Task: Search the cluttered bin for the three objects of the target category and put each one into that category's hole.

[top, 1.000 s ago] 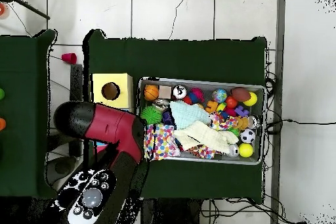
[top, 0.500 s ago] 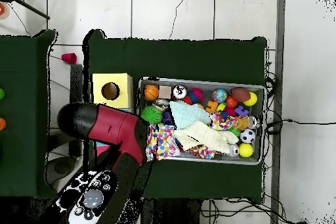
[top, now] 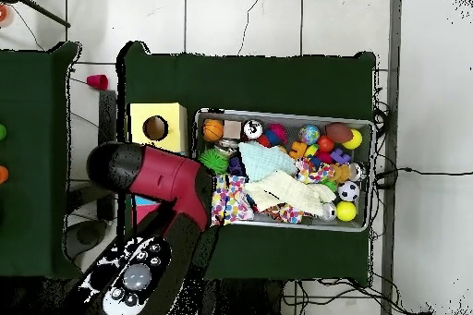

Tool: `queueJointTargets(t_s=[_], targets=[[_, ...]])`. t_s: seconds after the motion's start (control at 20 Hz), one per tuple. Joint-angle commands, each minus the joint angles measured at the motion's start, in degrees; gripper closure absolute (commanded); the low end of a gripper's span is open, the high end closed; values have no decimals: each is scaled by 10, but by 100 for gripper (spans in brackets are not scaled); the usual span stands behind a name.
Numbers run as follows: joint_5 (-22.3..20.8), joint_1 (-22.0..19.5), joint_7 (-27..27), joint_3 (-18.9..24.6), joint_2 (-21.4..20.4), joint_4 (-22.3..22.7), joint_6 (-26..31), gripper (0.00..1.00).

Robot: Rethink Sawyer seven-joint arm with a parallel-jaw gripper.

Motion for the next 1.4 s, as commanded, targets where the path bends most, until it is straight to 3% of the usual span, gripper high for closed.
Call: queueJointTargets(t_s=[0.05,0.3,0.75,0.95,1.4], targets=[[-41,-69,55,12,30,-15,0,0],[-79,-89,25,2,44,-43,-30,0],[-144,-102,52,-47,88,-126,-13,0],[-157,-97,65,-57,91,-131,-6,0],[-170,-115,39,-43,82,-113,-43,0]])
